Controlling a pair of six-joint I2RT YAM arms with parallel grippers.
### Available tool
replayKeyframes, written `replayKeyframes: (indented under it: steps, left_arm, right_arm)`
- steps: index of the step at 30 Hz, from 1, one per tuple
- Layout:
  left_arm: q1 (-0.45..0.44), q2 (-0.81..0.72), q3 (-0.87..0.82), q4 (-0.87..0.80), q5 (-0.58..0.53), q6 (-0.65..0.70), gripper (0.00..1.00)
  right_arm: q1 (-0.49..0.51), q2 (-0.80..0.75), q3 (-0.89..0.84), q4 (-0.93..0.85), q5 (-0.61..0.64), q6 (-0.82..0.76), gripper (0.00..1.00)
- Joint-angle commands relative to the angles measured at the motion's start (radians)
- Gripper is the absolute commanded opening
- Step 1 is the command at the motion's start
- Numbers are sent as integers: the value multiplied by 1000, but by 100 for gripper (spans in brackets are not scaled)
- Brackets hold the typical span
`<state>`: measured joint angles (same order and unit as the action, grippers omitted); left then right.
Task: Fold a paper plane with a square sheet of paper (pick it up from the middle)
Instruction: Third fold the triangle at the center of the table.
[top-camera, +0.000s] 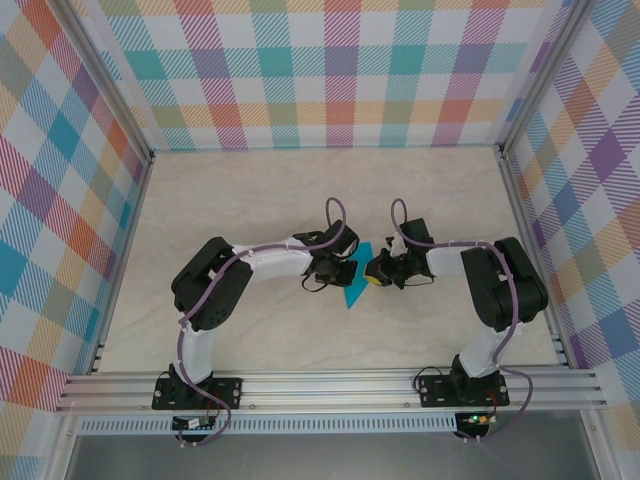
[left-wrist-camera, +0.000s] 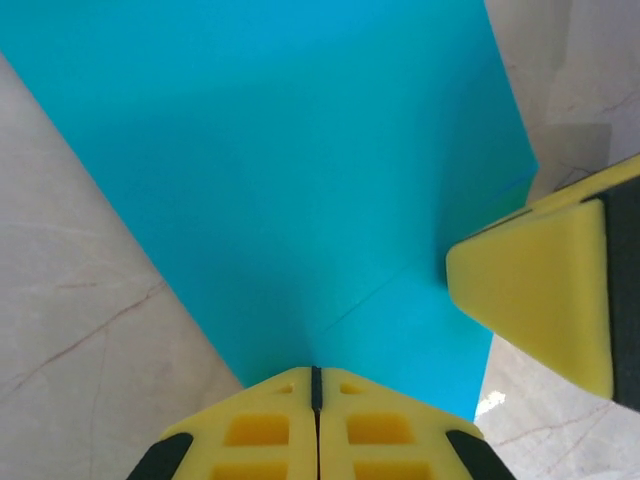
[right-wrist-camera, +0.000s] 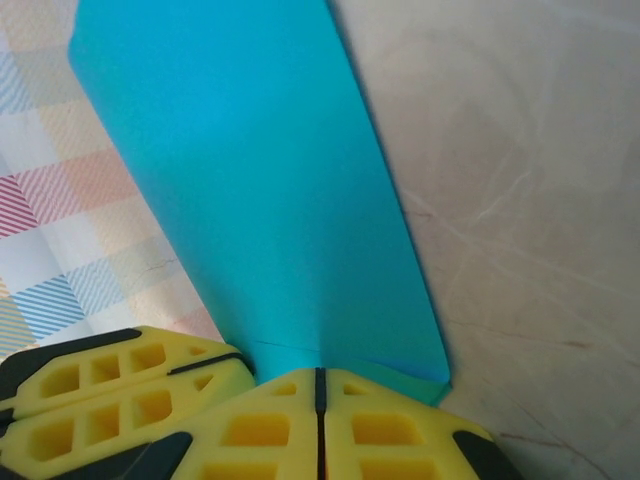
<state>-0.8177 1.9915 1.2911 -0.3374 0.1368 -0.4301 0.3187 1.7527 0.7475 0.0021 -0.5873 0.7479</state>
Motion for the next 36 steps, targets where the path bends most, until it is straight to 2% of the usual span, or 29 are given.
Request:
replayKeyframes:
  steps: [1,7,13,21,27,36]
  left_arm:
    - [17,44,12,-23,-23,10,3]
    - [17,37,-7,-20,-16,26,2]
    - [18,28,-6,-24,7,44,3]
    - [18,29,0,-22,32,56,3]
    - [18,28,5,-21,39,58,4]
    - [20,25,18,-22,52,74,5]
  right_arm:
    - [1,-42,-21,-17,6,1,9]
    - [27,-201,-69,-19,-16,8,9]
    - [134,-244,-148,59,41,107,8]
    - [223,-239,-200,178,76,185,7]
    - [241,-189,-213,246,85,214,8]
    - [243,-136,-225,182,135,189,7]
